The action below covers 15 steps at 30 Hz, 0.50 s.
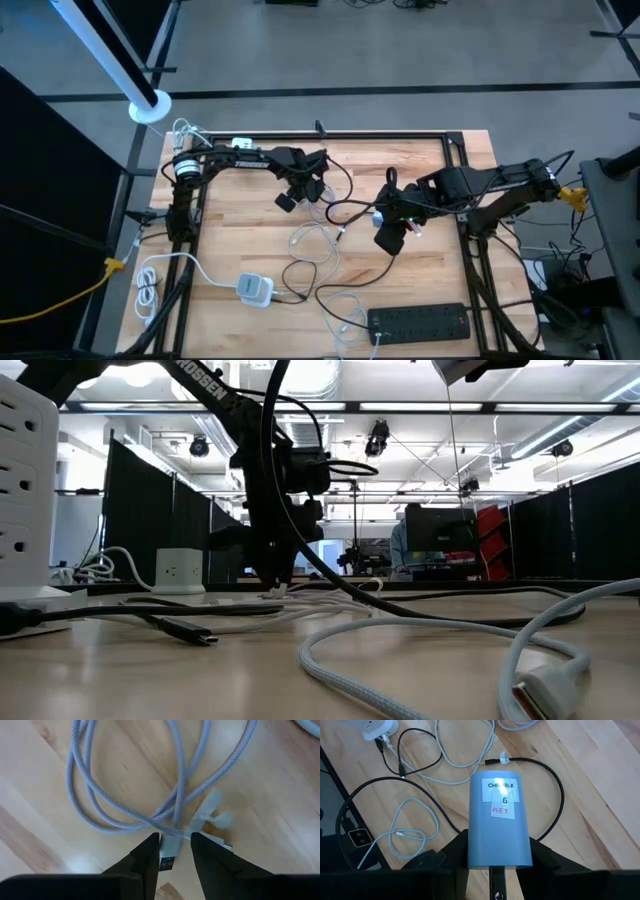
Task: Insert USB
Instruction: Insert the purple charger cable into the purple charger adapter
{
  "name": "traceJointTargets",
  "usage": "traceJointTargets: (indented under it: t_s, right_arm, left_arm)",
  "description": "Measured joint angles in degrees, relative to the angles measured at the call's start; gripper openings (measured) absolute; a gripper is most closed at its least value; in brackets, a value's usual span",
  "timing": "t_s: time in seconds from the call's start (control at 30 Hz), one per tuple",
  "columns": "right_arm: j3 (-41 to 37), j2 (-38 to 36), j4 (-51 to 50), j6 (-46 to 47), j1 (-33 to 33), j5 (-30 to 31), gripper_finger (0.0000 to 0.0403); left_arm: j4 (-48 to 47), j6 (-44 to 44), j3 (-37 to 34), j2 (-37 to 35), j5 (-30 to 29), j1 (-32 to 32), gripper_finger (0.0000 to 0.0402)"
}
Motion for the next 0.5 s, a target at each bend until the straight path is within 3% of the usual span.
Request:
traceJointTargets:
  t_s: [0.17, 0.5]
  right_arm:
    - [0.0, 0.0, 0.0, 0.0, 0.0, 0.0, 0.0115]
    - [0.0, 0.0, 0.1, 0.0, 0.0, 0.1, 0.0115]
  left_arm:
    - [0.1, 0.0, 0.0, 0.0, 0.0, 0.0, 0.0095]
    - [0.4, -1.5, 0.0, 0.1, 0.9, -0.1, 0.0033]
